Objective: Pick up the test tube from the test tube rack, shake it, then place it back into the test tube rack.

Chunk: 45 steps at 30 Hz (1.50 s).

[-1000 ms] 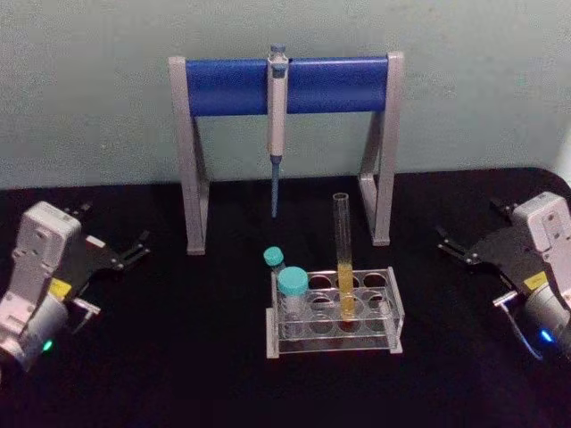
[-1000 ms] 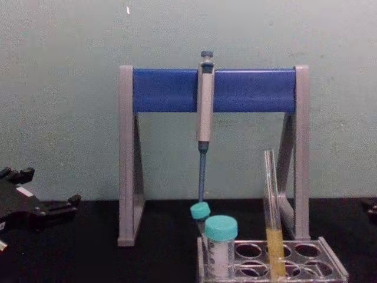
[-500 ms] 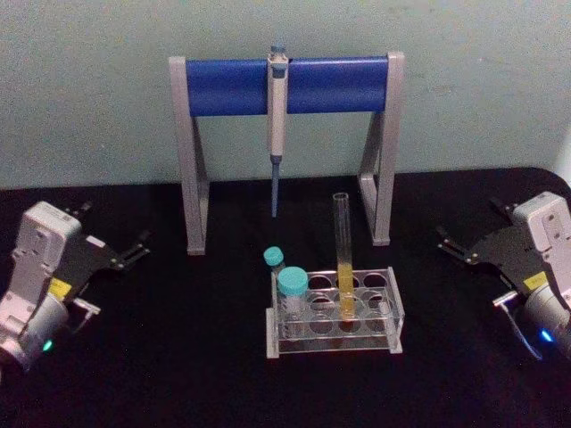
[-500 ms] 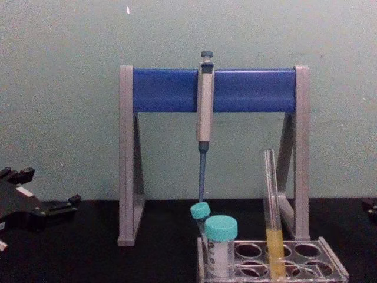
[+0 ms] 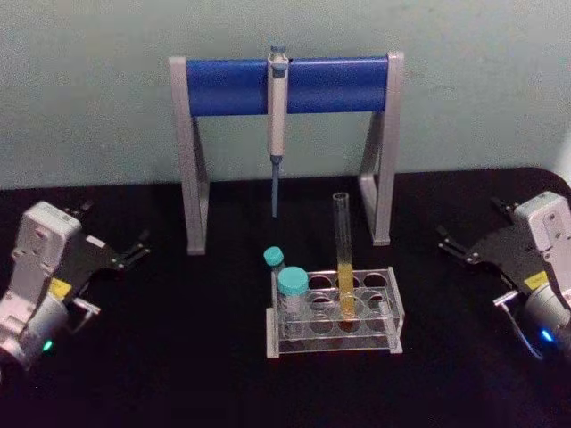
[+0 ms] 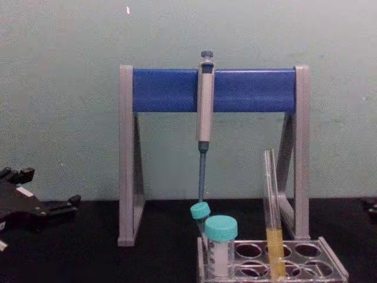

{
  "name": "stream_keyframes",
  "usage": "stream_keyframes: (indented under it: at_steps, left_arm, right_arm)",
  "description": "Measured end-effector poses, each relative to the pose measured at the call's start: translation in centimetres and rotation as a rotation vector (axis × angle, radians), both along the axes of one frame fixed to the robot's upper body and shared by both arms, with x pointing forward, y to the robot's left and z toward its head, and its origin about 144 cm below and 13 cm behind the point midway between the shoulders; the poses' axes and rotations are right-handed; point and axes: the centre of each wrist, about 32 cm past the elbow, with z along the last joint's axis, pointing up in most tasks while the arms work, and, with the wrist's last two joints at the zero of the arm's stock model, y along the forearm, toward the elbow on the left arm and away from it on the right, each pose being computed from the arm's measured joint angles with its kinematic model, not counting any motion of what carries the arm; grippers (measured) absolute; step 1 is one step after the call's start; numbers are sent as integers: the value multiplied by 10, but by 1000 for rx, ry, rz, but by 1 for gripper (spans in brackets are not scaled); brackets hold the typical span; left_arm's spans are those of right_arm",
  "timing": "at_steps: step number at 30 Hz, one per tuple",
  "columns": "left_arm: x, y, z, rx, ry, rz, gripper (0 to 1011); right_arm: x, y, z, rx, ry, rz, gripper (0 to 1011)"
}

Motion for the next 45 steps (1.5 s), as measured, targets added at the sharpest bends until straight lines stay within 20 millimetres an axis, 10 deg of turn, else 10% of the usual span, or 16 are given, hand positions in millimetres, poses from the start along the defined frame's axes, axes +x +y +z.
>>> stream_keyframes:
  at_steps: [45]
  left_arm:
    - [0, 0, 0, 0, 0, 0, 1001]
  right_arm:
    - [16, 30, 23, 317, 80, 449, 1000]
